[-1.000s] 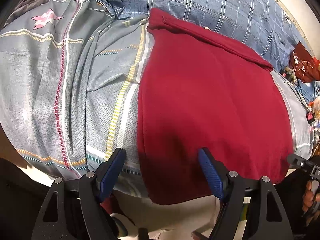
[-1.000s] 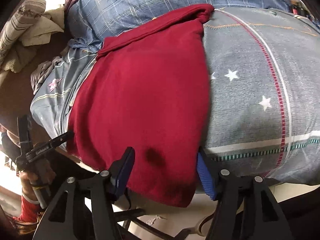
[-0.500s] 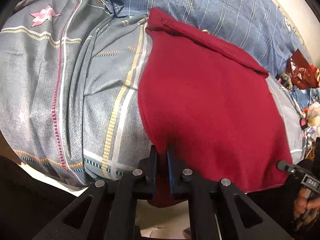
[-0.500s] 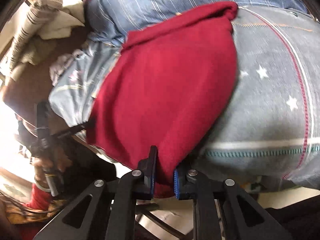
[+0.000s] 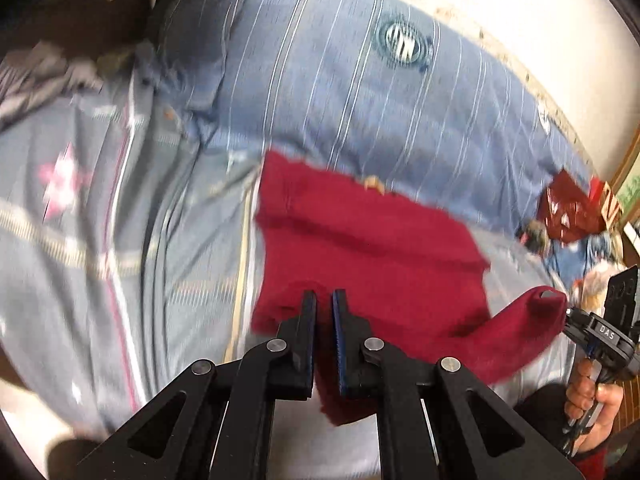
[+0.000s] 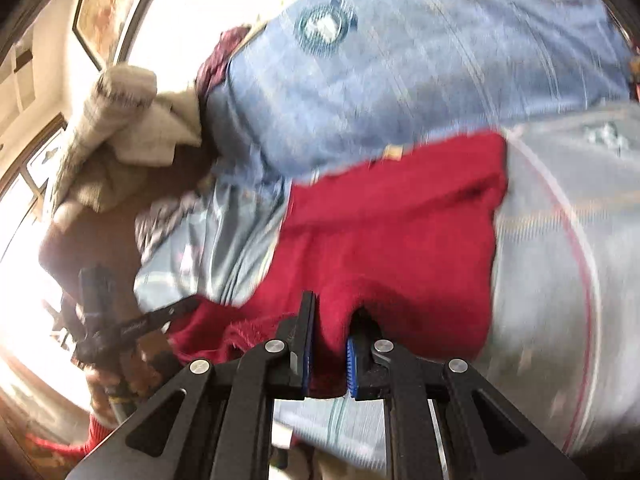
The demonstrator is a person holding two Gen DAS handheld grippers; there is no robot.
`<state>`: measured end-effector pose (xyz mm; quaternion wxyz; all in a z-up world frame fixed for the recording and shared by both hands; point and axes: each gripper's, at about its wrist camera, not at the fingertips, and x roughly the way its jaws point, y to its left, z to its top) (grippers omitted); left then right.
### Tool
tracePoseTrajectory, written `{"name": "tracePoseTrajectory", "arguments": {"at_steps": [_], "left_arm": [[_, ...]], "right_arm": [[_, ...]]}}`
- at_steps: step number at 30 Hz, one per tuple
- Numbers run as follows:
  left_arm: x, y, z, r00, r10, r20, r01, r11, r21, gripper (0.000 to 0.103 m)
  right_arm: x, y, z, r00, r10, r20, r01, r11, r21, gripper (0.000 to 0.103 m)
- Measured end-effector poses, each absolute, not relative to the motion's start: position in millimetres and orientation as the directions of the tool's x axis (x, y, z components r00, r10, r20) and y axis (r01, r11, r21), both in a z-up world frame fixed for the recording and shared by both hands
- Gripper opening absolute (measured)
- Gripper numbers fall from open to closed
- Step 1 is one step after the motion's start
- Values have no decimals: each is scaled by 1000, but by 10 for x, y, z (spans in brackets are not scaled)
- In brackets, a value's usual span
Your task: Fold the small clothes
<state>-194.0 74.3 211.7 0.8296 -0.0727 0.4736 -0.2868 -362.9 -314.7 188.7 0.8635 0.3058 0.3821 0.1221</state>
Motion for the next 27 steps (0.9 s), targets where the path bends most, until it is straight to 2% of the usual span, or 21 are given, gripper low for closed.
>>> {"name": "tracePoseTrajectory", "arguments": {"at_steps": [5,9,14,17,18,19,21,22,25,26,27], "left_arm": [[-1308,322,2046,437,-520,-734,392,844,-365,7],[-765,-64,1767,423,-501,-755,352,859,-372,6],[-144,-478,1272,385,-463,-798,314,879,-359,8],[194,-548,1018,386,-462,-798,246,886,-393,17],[260,-526,999,394,-458,-797,229,889,-397,27],[336,-478,997,411,-460,-787,214,888,-407,41],[408,-379,1022,452,-475,-755,198,879,-434,58],[412,-335,1041,472,-473,-744,188,878,-439,61],[389,-286,1077,501,-456,-735,179,886,-427,61],[369,-285,1071,504,-455,-734,179,886,-427,62],[343,-296,1059,503,-455,-735,183,887,-424,62]], "right_arm": [[-2987,-3495,1916,737,353,-577,86,797,598,11],[-2388,-3727,1723,726,279,-629,182,804,567,11],[-1789,-3927,1293,666,255,-701,267,796,544,11],[-1524,-4015,975,628,254,-736,313,783,537,14],[-1458,-4056,853,620,265,-738,325,770,549,14],[-1444,-4074,797,623,268,-735,321,769,552,14],[-1400,-4079,780,639,258,-724,293,789,540,15],[-1369,-4076,807,643,258,-721,277,799,533,16],[-1343,-4028,990,672,278,-687,201,824,530,31],[-1362,-4028,1036,680,285,-675,191,821,538,40],[-1387,-4042,1070,685,280,-673,198,817,541,59]]}}
